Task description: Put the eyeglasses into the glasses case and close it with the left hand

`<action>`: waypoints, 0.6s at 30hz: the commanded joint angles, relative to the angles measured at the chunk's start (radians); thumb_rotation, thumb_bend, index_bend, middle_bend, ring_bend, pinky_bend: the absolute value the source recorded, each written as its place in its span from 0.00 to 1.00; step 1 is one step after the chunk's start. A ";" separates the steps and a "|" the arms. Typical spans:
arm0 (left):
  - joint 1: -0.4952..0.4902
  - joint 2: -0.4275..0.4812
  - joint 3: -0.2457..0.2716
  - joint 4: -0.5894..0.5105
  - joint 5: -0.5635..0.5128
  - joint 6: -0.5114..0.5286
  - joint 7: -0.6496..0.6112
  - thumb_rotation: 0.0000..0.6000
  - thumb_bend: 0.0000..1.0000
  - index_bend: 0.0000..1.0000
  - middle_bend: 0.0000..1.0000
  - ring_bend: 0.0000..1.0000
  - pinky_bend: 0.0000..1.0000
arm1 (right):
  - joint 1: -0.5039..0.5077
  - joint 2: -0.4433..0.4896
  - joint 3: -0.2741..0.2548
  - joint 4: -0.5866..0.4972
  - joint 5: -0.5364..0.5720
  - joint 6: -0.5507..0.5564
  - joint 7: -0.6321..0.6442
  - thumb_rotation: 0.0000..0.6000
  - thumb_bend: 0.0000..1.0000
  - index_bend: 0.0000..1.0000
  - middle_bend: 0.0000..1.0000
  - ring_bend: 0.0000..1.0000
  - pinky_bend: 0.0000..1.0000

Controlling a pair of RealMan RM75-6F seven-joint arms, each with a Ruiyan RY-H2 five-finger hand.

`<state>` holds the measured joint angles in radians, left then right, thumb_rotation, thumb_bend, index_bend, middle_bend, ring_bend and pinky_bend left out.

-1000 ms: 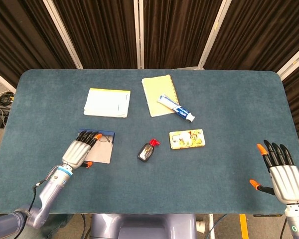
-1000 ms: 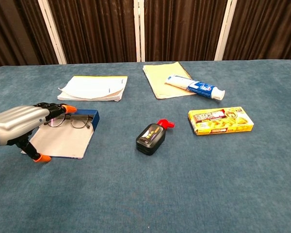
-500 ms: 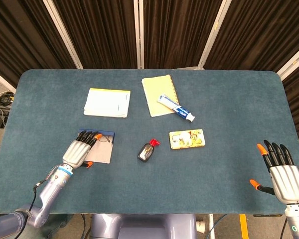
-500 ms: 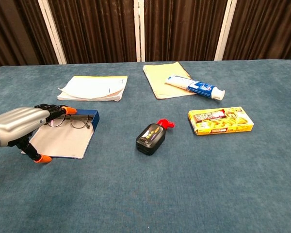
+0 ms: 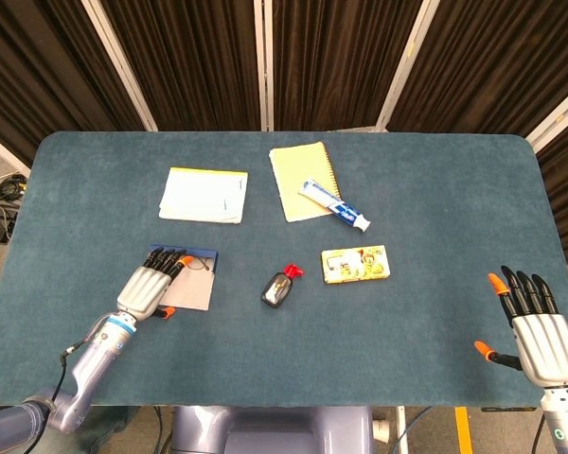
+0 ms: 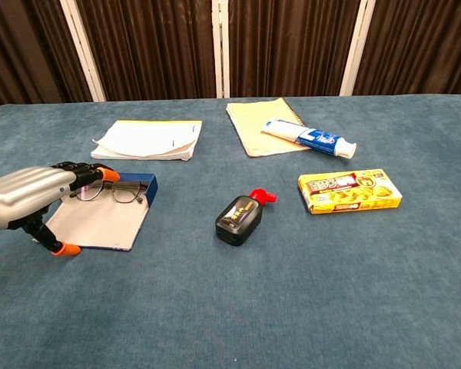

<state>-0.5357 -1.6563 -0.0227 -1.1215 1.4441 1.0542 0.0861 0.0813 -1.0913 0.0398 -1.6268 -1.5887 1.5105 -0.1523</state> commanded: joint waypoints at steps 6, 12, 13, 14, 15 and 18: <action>-0.004 0.006 -0.010 -0.009 -0.007 -0.003 0.007 1.00 0.49 0.10 0.00 0.00 0.00 | 0.001 0.000 0.000 0.000 0.002 -0.002 -0.001 1.00 0.00 0.00 0.00 0.00 0.00; -0.006 0.009 -0.017 -0.012 -0.010 -0.001 0.003 1.00 0.49 0.11 0.00 0.00 0.00 | 0.001 0.000 0.000 0.001 0.002 -0.002 -0.002 1.00 0.00 0.00 0.00 0.00 0.00; -0.006 0.010 -0.018 -0.012 -0.011 -0.001 0.003 1.00 0.49 0.11 0.00 0.00 0.00 | 0.001 0.000 0.000 0.001 0.003 -0.002 -0.001 1.00 0.00 0.00 0.00 0.00 0.00; -0.007 0.010 -0.020 -0.012 -0.013 -0.001 0.003 1.00 0.49 0.11 0.00 0.00 0.00 | 0.001 0.000 0.001 0.001 0.003 -0.003 -0.001 1.00 0.00 0.00 0.00 0.00 0.00; -0.008 0.010 -0.022 -0.012 -0.014 -0.002 0.003 1.00 0.49 0.12 0.00 0.00 0.00 | 0.001 0.000 0.001 0.002 0.003 -0.003 -0.001 1.00 0.00 0.00 0.00 0.00 0.00; -0.012 0.010 -0.030 -0.012 -0.020 -0.003 0.002 1.00 0.49 0.12 0.00 0.00 0.00 | 0.002 -0.001 0.001 0.003 0.004 -0.005 -0.001 1.00 0.00 0.00 0.00 0.00 0.00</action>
<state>-0.5467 -1.6463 -0.0521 -1.1333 1.4252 1.0515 0.0885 0.0830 -1.0924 0.0404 -1.6242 -1.5844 1.5055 -0.1534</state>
